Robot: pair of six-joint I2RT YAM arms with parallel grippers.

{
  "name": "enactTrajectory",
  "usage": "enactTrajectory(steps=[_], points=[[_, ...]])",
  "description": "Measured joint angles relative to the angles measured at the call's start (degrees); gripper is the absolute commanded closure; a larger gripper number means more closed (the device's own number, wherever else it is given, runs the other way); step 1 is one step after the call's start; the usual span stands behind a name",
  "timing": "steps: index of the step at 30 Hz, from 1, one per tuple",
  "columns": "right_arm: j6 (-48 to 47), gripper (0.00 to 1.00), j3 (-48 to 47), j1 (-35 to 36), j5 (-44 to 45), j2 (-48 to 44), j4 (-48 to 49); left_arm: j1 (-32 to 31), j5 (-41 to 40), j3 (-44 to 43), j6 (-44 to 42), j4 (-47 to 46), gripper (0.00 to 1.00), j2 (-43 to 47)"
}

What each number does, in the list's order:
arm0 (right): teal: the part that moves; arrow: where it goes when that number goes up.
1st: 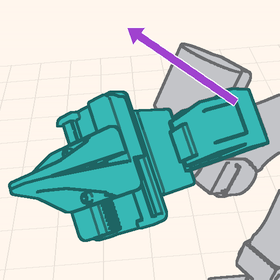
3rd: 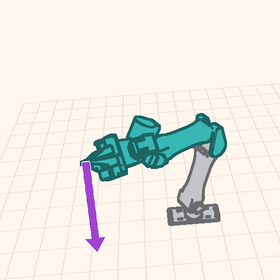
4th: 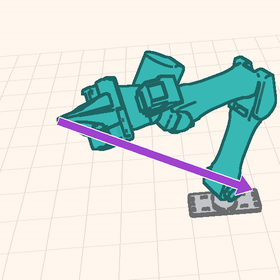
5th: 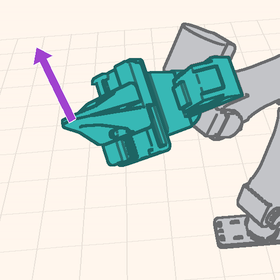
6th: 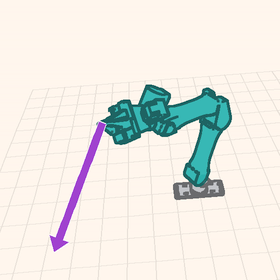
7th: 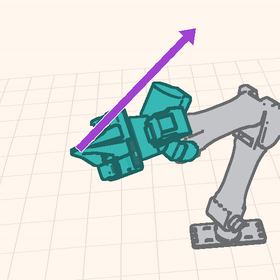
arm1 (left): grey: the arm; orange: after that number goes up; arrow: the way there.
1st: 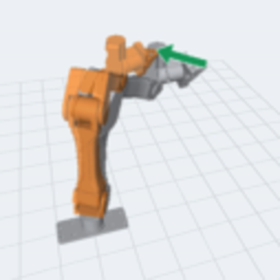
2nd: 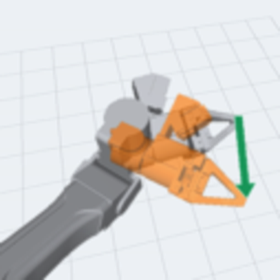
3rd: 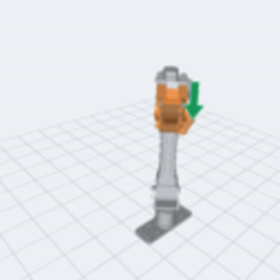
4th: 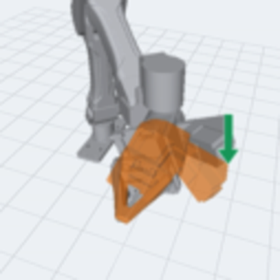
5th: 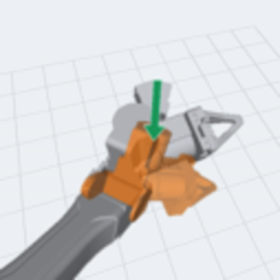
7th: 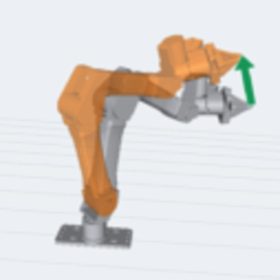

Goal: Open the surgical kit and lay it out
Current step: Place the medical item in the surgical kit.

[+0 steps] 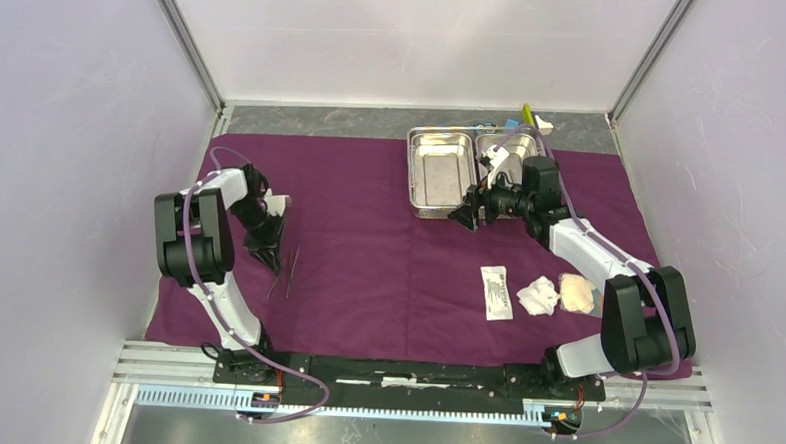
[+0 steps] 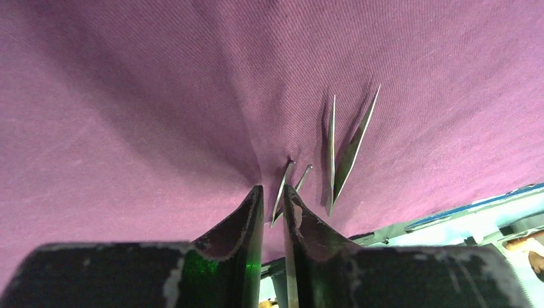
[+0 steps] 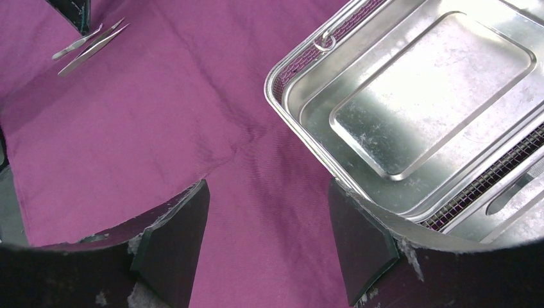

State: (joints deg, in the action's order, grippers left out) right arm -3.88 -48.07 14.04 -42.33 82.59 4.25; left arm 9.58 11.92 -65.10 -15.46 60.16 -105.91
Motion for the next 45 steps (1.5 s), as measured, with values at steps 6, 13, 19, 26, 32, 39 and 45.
enactTrajectory(steps=[6, 13, 19, 26, 32, 39, 45], points=[[0.0, 0.25, 0.0, -0.13, -0.17, 0.11, 0.0, 0.0, -0.28, -0.74, 0.0, -0.02, 0.78, 0.37], [-0.02, 0.25, 0.0, -0.28, -0.17, 0.11, 0.0, 0.0, -0.2, -0.74, 0.02, -0.02, 0.77, 0.37], [-0.02, 0.25, 0.0, -0.28, -0.2, 0.15, 0.0, 0.0, 0.7, -0.74, 0.02, -0.02, 0.76, 0.37], [-0.02, 0.25, 0.0, -0.33, -0.22, 0.22, 0.0, 0.0, 1.79, -0.74, 0.02, -0.02, 0.75, 0.98], [0.0, 0.24, 0.0, -0.33, -0.42, 0.68, -0.02, 0.0, 2.08, -0.74, 0.02, -0.09, 0.76, 1.07], [0.0, 0.24, 0.0, -0.35, -0.68, 0.74, -0.02, 0.0, 2.08, -0.74, 0.02, -0.44, 0.78, 0.85], [0.0, 0.24, 0.0, -0.35, -0.74, 0.74, 0.0, 0.0, 1.99, -0.26, 0.02, -0.74, 0.78, 0.22]])
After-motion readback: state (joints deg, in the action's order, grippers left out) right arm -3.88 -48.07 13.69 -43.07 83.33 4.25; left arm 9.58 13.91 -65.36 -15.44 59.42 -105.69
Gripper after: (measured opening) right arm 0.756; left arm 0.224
